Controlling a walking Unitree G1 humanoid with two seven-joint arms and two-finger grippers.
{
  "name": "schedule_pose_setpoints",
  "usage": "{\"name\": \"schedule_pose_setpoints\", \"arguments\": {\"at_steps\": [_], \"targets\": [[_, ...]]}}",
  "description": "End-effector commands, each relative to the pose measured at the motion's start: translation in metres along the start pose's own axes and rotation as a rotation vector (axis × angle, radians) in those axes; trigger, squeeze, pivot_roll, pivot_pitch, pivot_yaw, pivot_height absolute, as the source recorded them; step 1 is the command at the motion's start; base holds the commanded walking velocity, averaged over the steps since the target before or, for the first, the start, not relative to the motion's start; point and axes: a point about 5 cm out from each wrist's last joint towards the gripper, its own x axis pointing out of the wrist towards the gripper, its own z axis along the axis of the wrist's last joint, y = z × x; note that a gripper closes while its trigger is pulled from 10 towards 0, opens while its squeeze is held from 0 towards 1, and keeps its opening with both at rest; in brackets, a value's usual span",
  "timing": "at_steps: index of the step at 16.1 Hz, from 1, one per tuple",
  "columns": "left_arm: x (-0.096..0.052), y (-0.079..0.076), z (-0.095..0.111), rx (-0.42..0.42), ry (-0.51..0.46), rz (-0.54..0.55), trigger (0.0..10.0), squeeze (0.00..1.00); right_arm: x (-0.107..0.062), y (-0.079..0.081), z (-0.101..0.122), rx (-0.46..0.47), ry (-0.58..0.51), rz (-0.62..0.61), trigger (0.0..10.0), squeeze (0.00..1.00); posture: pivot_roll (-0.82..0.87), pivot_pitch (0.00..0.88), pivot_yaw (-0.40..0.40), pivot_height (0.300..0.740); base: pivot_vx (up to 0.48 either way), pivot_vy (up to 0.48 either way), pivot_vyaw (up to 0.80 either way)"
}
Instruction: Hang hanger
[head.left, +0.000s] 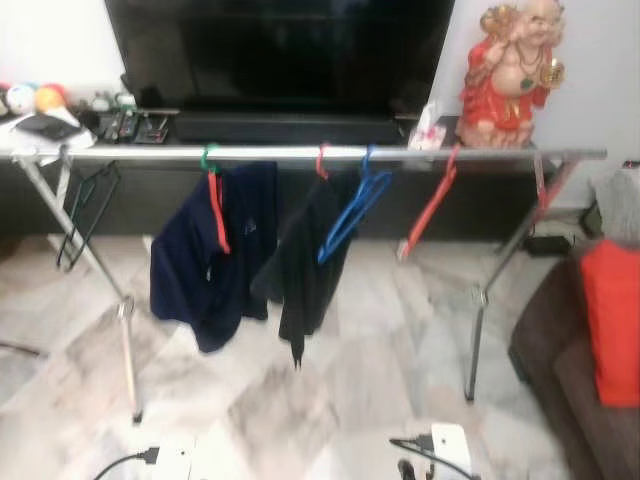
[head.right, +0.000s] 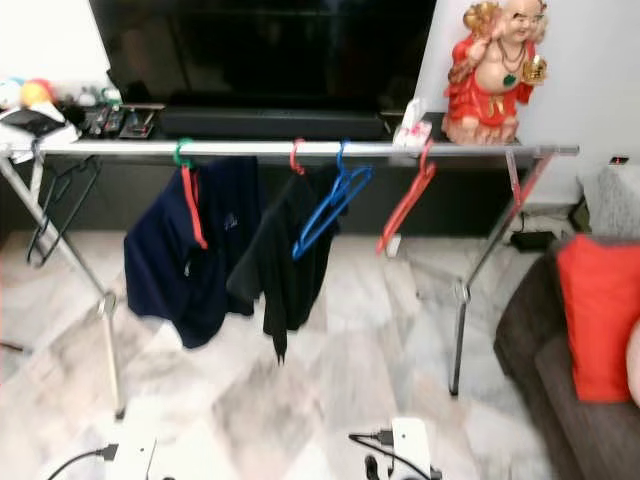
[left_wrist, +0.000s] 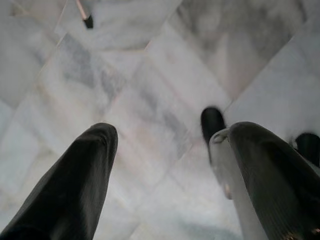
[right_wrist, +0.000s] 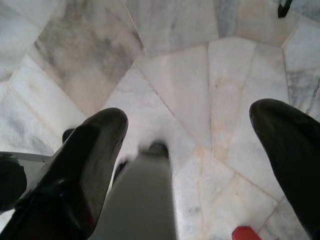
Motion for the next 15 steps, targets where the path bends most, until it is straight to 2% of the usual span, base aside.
{"name": "schedule_pose_setpoints", "arguments": {"at_steps": [1, 5, 11, 15], "targets": [[0.0000, -0.0039, -0.0002, -0.016, 0.005, -0.007, 10.0, 0.00, -0.0009, -0.0069, -0.0021, -0.005, 0.006, -0.017, 10.0, 0.00, -0.08, 0.000, -0.016, 0.740, 0.000, 0.000, 0.00], [0.0000, -0.0108, -0.0004, -0.013, 0.014, -0.039, 10.0, 0.00, -0.0008, -0.0071, -0.0018, -0.012, 0.007, -0.017, 10.0, 0.00, -0.08, 0.000, -0.020, 0.740, 0.000, 0.000, 0.00], [0.0000, -0.0092, -0.0009, -0.039, 0.017, -0.036, 10.0, 0.00, -0.0008, -0.0072, -0.0015, -0.013, 0.007, -0.015, 10.0, 0.00, -0.08, 0.000, -0.022, 0.740, 0.000, 0.000, 0.00], [0.0003, -0.0070, -0.0004, -0.084, 0.021, -0.036, 10.0, 0.00, -0.0007, -0.0073, -0.0012, -0.010, 0.006, -0.015, 10.0, 0.00, -0.08, 0.000, -0.023, 0.740, 0.000, 0.000, 0.00]]}}
